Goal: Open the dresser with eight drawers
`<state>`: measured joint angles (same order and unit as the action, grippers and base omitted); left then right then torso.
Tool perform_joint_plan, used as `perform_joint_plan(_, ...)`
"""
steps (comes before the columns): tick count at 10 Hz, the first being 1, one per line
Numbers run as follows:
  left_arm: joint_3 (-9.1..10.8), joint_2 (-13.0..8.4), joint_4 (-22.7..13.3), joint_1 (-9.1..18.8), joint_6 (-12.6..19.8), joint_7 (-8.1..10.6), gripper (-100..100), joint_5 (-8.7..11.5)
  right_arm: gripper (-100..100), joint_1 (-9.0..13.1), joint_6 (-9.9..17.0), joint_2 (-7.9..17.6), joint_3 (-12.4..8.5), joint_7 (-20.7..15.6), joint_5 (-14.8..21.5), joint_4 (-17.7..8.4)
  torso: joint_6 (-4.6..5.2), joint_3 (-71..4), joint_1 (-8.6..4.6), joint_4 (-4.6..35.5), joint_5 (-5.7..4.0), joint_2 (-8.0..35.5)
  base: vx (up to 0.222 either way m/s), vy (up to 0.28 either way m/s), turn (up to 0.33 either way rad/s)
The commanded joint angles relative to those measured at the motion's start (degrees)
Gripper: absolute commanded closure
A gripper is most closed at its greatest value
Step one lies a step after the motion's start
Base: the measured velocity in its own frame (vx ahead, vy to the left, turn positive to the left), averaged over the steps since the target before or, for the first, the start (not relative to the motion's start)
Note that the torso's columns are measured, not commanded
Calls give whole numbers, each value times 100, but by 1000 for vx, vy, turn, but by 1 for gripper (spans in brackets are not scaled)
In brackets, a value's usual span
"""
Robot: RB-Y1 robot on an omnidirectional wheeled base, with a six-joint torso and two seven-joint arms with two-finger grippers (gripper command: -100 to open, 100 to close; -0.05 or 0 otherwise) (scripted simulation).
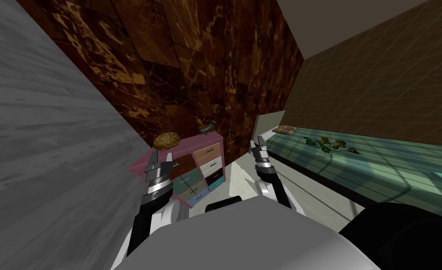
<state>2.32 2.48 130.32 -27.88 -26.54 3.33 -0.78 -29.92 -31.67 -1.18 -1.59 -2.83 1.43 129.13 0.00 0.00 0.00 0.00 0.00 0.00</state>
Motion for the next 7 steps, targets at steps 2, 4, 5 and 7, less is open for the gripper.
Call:
perform_joint_plan(2, 0, 0, 0, 0, 0, 0, 0, 0, 0, 0, 0, 0, 0, 0, 0, 0, 0, -1200, 0, 600, 0, 597, 0, 0, 0)
perform_joint_plan(4, 0, 0, 1, 0, 0, 0, 0, 0, 0, 0, 0, 0, 0, 0, 0, 1, 0, -2850, 0, 1424, 0, 1422, 0, 0, 0)
perform_joint_plan(5, 0, 0, 1, 0, 0, 0, 0, 0, 0, 0, 0, 0, 0, 0, 0, 1, 0, -3692, 0, 1846, 0, 1845, 0, 0, 0)
perform_joint_plan(7, 0, 0, 1, 0, -1, 0, 0, 0, 0, 0, -1, 0, 0, 0, 0, 2, 0, -5381, 0, 2691, 0, 2693, 0, 0, 0)
